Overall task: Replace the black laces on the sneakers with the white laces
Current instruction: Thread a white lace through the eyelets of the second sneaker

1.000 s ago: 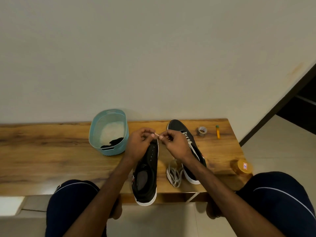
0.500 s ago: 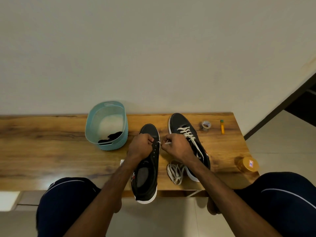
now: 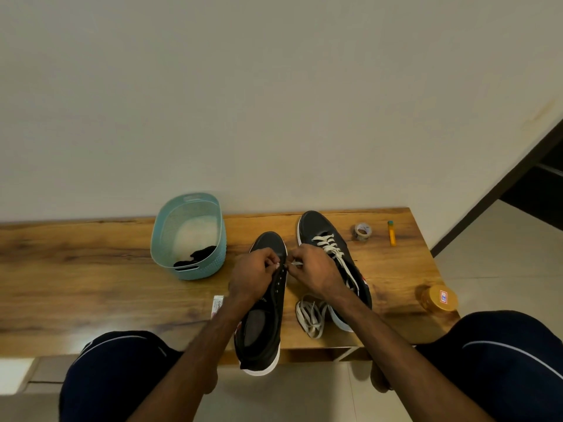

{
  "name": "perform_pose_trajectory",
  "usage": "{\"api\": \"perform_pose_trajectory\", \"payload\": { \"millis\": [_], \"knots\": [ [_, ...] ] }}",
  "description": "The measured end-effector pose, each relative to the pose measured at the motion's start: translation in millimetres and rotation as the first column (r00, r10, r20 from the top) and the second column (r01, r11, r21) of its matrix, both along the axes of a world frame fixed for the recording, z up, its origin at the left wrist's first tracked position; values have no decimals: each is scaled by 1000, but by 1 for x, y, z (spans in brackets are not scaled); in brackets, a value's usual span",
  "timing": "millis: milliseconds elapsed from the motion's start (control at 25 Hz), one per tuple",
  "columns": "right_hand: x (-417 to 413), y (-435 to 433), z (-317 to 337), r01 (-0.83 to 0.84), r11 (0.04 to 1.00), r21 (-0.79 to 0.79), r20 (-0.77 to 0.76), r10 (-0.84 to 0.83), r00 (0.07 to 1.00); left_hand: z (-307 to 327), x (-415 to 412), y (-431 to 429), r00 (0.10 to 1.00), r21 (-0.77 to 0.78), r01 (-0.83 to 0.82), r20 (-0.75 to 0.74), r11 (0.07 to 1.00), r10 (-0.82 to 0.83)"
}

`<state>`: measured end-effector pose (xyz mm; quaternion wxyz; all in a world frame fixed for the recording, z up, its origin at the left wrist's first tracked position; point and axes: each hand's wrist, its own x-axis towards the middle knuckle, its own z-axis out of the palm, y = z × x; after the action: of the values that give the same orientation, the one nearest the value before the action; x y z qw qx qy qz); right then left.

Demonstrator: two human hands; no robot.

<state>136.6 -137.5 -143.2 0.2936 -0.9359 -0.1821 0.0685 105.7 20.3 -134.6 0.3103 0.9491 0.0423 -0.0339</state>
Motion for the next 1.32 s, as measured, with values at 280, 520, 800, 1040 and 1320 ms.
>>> {"api": "perform_pose_trajectory", "payload": {
  "millis": [280, 520, 800, 1040, 1320],
  "knots": [
    [4, 15, 7, 41, 961, 275, -79, -19, 997, 5, 11, 14, 988, -207, -156, -41, 966, 151],
    [-1, 26, -8, 189, 884, 428, -230, -96, 968, 2, 8, 22, 970, -267, -244, -88, 932, 229],
    [-5, 31, -12, 222, 898, 379, -219, -146, 965, -4, 3, 22, 957, 30, -91, -272, 995, 96],
    [-6, 36, -21, 139, 956, 258, -137, -106, 985, -3, 1, 31, 970, -105, -192, -168, 976, 173],
    [-9, 36, -28, 106, 945, 311, -150, -61, 987, -10, -4, 35, 967, -207, -198, -198, 958, 158]
  ]
}}
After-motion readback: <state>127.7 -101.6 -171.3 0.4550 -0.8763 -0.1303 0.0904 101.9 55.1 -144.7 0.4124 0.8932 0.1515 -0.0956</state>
